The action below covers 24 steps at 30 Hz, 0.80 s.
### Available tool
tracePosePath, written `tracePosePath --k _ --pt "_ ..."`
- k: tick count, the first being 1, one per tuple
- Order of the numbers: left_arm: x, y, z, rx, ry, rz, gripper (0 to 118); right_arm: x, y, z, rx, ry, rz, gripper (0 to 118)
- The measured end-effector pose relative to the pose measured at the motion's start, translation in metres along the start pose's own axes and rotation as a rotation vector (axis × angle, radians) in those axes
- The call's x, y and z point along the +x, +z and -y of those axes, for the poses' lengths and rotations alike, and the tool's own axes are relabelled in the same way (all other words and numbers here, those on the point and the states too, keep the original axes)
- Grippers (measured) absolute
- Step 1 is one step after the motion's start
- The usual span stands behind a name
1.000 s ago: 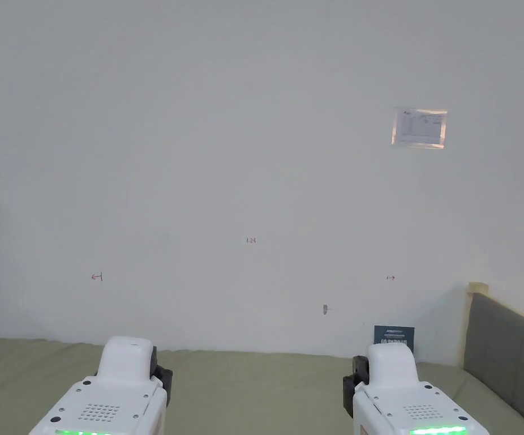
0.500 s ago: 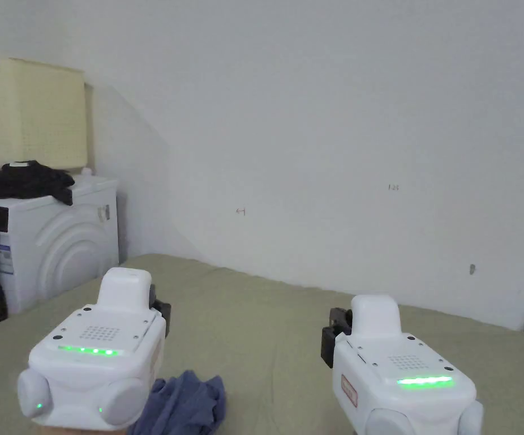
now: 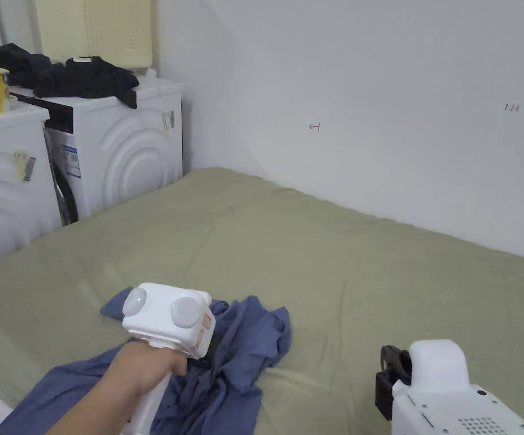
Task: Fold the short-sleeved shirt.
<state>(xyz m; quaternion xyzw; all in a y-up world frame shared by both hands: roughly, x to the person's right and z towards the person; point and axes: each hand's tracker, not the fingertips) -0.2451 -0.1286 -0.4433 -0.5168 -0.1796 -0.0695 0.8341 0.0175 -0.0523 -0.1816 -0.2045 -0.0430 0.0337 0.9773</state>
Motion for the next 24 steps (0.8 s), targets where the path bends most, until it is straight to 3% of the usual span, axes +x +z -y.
tracePosePath --k 1,2,6,10,14,15,16,17,18,19,21,24 --pt "0.005 -0.003 0.007 0.004 0.001 0.005 114 0.004 -0.008 0.005 -0.020 -0.003 0.010 0" --pt "0.004 -0.015 0.004 -0.002 0.008 0.008 118 0.008 -0.015 0.009 -0.038 -0.010 0.018 0" --pt "0.008 -0.041 -0.004 0.042 0.033 -0.077 117 0.017 -0.039 0.021 -0.089 -0.034 0.033 0" --pt "0.004 -0.090 -0.024 -0.056 0.055 -0.031 114 0.017 -0.054 0.030 -0.129 -0.036 0.051 0" --pt "0.007 -0.108 -0.014 -0.092 -0.031 -0.142 84 0.022 -0.058 0.035 -0.164 -0.058 0.043 0" --pt "0.007 -0.100 -0.015 -0.056 0.002 -0.101 71 0.023 -0.057 0.035 -0.169 -0.058 0.046 0" --pt "0.008 -0.094 -0.016 -0.044 0.016 -0.099 19 0.024 -0.055 0.036 -0.167 -0.060 0.053 0" --pt "0.003 -0.094 -0.018 -0.008 -0.006 -0.085 7 0.026 -0.052 0.036 -0.160 -0.068 0.055 0" --pt "0.004 -0.090 -0.019 0.021 -0.015 -0.138 7 0.029 -0.051 0.036 -0.154 -0.082 0.055 0" --pt "0.002 -0.088 -0.020 0.014 0.000 -0.072 7 0.029 -0.048 0.036 -0.151 -0.102 0.054 0" --pt "0.003 -0.071 -0.007 0.020 0.005 -0.084 8 0.033 -0.043 0.036 -0.139 -0.138 0.048 0" --pt "0.012 -0.037 -0.009 0.141 0.048 -0.027 8 0.042 -0.028 0.038 -0.122 -0.155 0.049 0"
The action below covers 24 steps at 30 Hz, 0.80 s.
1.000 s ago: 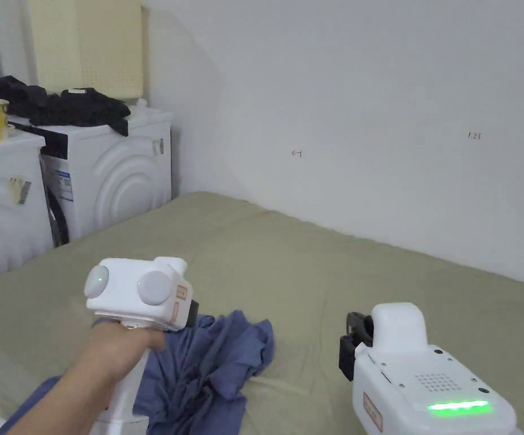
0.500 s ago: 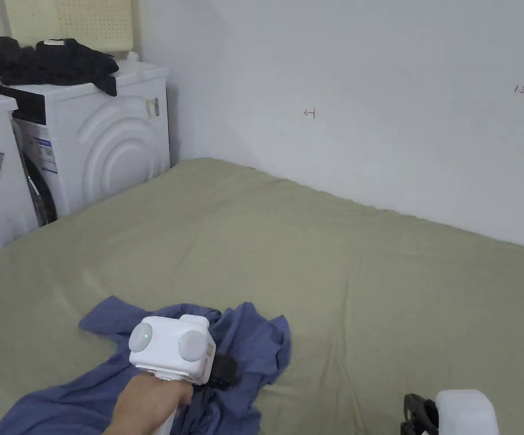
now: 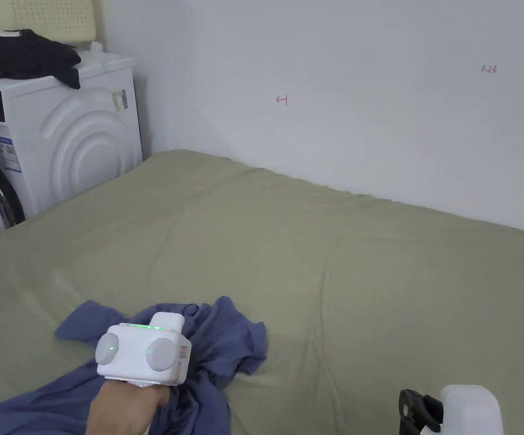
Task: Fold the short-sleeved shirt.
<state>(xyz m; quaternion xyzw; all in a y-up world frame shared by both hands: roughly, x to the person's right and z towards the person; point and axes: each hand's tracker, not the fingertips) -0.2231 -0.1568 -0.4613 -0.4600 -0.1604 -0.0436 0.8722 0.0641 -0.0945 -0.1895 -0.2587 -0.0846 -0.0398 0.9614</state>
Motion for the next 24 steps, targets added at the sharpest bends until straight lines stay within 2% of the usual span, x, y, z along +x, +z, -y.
tracePosePath --k 1,2,4,5,6,12,18,21,24 --pt "0.006 0.015 -0.003 0.038 0.035 0.121 8 0.006 0.005 0.000 0.009 -0.003 0.001 0" --pt "0.018 0.032 -0.010 0.072 0.056 0.174 8 0.011 0.010 0.000 0.017 -0.005 0.010 0" --pt "0.048 0.060 -0.024 0.134 -0.004 0.183 8 0.025 0.020 -0.001 0.032 -0.022 0.025 0" --pt "0.054 0.039 -0.037 0.162 -0.031 0.214 8 0.034 0.026 -0.002 0.041 -0.037 0.033 0" --pt "0.071 0.047 -0.045 0.183 -0.057 0.240 8 0.042 0.032 -0.002 0.050 -0.052 0.047 0" --pt "0.199 0.082 -0.077 0.276 -0.204 0.434 8 0.095 0.074 0.007 0.099 -0.104 0.144 0" --pt "0.336 0.098 -0.057 0.282 -0.314 0.614 8 0.156 0.110 0.032 0.099 -0.168 0.260 0" --pt "0.394 0.076 -0.033 0.205 -0.368 0.638 8 0.186 0.120 0.049 0.084 -0.202 0.306 0" --pt "0.447 0.023 -0.001 0.111 -0.444 0.548 8 0.209 0.128 0.064 0.063 -0.232 0.349 0"
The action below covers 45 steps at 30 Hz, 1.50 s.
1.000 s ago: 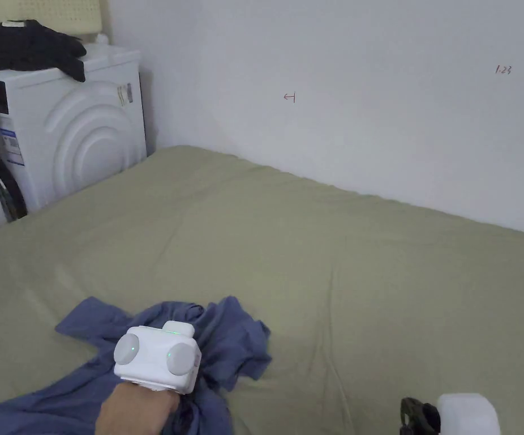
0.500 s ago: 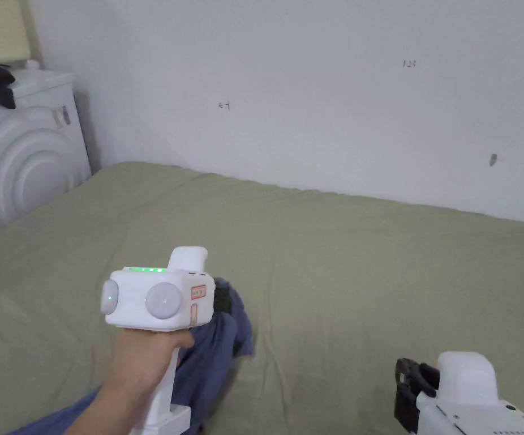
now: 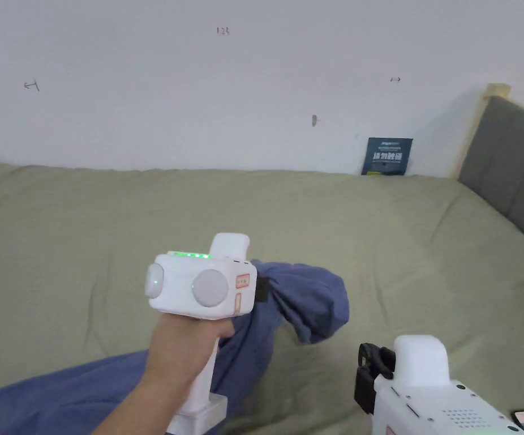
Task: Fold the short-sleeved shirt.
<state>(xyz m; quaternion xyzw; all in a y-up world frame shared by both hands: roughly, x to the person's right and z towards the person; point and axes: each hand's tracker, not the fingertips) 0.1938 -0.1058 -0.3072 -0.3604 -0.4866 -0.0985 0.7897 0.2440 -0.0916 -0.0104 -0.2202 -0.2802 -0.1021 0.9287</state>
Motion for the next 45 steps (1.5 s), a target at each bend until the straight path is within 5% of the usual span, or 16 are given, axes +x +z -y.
tracePosePath --k 5,6,8,9,18,19,20,22,27,30,31,34,40,45 --pt "0.026 -0.100 0.051 -0.203 0.027 -0.004 13 0.035 -0.005 0.014 -0.026 -0.025 0.059 0" --pt "0.030 -0.106 0.058 -0.203 0.004 -0.028 26 0.038 -0.005 0.016 -0.030 -0.022 0.065 0" --pt "0.031 -0.106 0.066 -0.179 -0.025 -0.039 105 0.043 -0.007 0.018 -0.044 0.004 0.068 1" --pt "0.031 -0.102 0.067 -0.168 -0.029 -0.040 118 0.043 -0.007 0.019 -0.043 0.027 0.069 1" --pt "-0.005 0.101 0.126 0.209 -0.094 -0.189 113 0.016 -0.001 0.021 0.002 0.068 0.033 1" --pt "-0.010 0.122 0.139 0.233 -0.107 -0.203 102 0.011 0.000 0.022 0.005 0.065 0.028 1" --pt "-0.015 0.141 0.152 0.244 -0.133 -0.231 79 0.005 0.002 0.023 0.007 0.059 0.024 1" --pt "-0.031 0.166 0.169 0.227 -0.125 -0.321 2 -0.007 0.006 0.026 0.009 0.054 0.008 1" --pt "-0.116 0.190 0.197 0.104 0.078 -0.336 2 -0.031 0.010 0.033 -0.009 0.053 -0.023 1" --pt "-0.178 0.180 0.193 -0.010 0.071 -0.444 4 -0.041 0.011 0.038 -0.020 0.059 -0.034 1" --pt "-0.202 0.173 0.191 -0.025 0.083 -0.475 15 -0.042 0.010 0.041 -0.028 0.070 -0.035 1" --pt "-0.251 0.153 0.177 -0.048 0.127 -0.562 107 -0.044 0.006 0.045 -0.047 0.090 -0.031 1" --pt "-0.314 0.084 0.157 -0.191 0.142 -0.590 102 -0.030 -0.012 0.044 -0.088 0.100 0.008 1" --pt "-0.310 0.062 0.164 -0.221 0.131 -0.539 59 -0.006 -0.030 0.037 -0.125 0.096 0.054 1"
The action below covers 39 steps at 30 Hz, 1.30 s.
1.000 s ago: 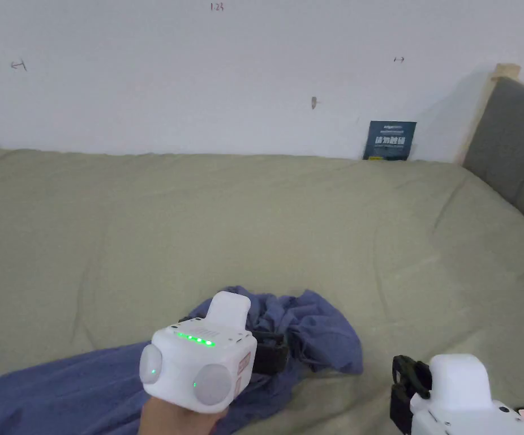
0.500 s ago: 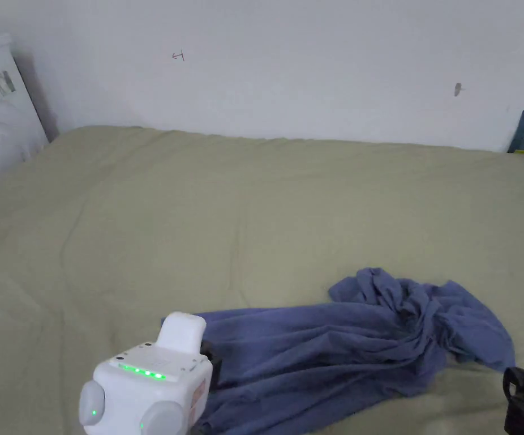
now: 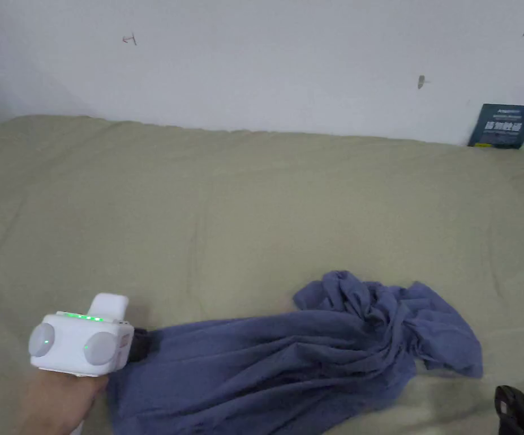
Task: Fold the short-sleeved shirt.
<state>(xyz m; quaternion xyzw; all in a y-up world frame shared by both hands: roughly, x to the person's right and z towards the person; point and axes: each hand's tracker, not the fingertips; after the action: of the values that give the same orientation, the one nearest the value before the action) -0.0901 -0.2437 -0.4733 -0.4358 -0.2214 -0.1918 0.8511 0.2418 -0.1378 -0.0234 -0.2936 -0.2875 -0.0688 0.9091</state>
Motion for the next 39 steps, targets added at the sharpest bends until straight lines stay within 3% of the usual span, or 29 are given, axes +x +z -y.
tracePosePath --k 1,2,4,6,9,10,13,16,17,18,19,20,22,24,27,31,36,39 --pt "0.003 0.005 -0.001 0.017 -0.010 0.009 59 0.006 -0.005 -0.002 -0.008 0.003 0.009 1" --pt "0.007 0.010 -0.001 0.027 -0.038 0.061 37 0.012 -0.010 -0.004 -0.017 0.008 0.016 1" --pt "0.023 0.037 0.004 0.054 -0.110 -0.011 1 0.024 -0.029 -0.009 -0.046 0.014 0.030 3" --pt "0.026 0.049 0.005 0.070 -0.113 0.006 0 0.034 -0.054 -0.018 -0.099 0.017 0.037 13" --pt "0.025 0.080 0.002 0.126 -0.075 0.048 0 0.052 -0.106 -0.029 -0.239 -0.039 -0.029 108" --pt "0.026 0.091 0.002 0.140 -0.073 0.052 0 0.060 -0.131 -0.024 -0.263 -0.052 -0.037 118" --pt "0.022 0.111 -0.004 0.161 -0.044 0.093 0 0.064 -0.171 -0.025 -0.274 0.031 0.049 118" --pt "0.018 0.116 -0.008 0.170 -0.030 0.106 0 0.062 -0.200 -0.019 -0.387 0.132 0.028 114" --pt "0.018 0.117 -0.009 0.171 -0.026 0.106 0 0.060 -0.205 -0.016 -0.411 0.153 0.023 95" --pt "0.018 0.118 -0.010 0.171 -0.024 0.103 0 0.058 -0.203 -0.013 -0.404 0.146 0.015 59" --pt "0.018 0.117 -0.011 0.167 -0.024 0.097 0 0.059 -0.201 -0.013 -0.389 0.138 0.006 13" --pt "0.013 0.108 -0.013 0.160 -0.023 0.093 0 0.061 -0.197 -0.016 -0.357 0.092 -0.045 6" --pt "0.010 0.105 -0.016 0.152 -0.017 0.091 0 0.067 -0.196 -0.017 -0.330 0.072 0.017 6" --pt "0.004 0.099 -0.020 0.145 0.002 0.100 0 0.078 -0.188 -0.024 -0.327 -0.008 -0.053 6" --pt "-0.005 0.107 -0.031 0.162 0.032 0.090 0 0.087 -0.155 -0.047 -0.266 0.013 -0.028 6" --pt "-0.020 0.137 -0.056 0.228 0.087 0.094 0 0.108 -0.112 -0.099 -0.151 -0.031 -0.035 6" --pt "-0.032 0.188 -0.096 0.333 0.117 0.069 0 0.115 -0.059 -0.173 -0.035 0.023 0.015 6" --pt "-0.039 0.219 -0.120 0.396 0.121 0.036 0 0.118 -0.025 -0.220 0.053 0.011 0.005 6"
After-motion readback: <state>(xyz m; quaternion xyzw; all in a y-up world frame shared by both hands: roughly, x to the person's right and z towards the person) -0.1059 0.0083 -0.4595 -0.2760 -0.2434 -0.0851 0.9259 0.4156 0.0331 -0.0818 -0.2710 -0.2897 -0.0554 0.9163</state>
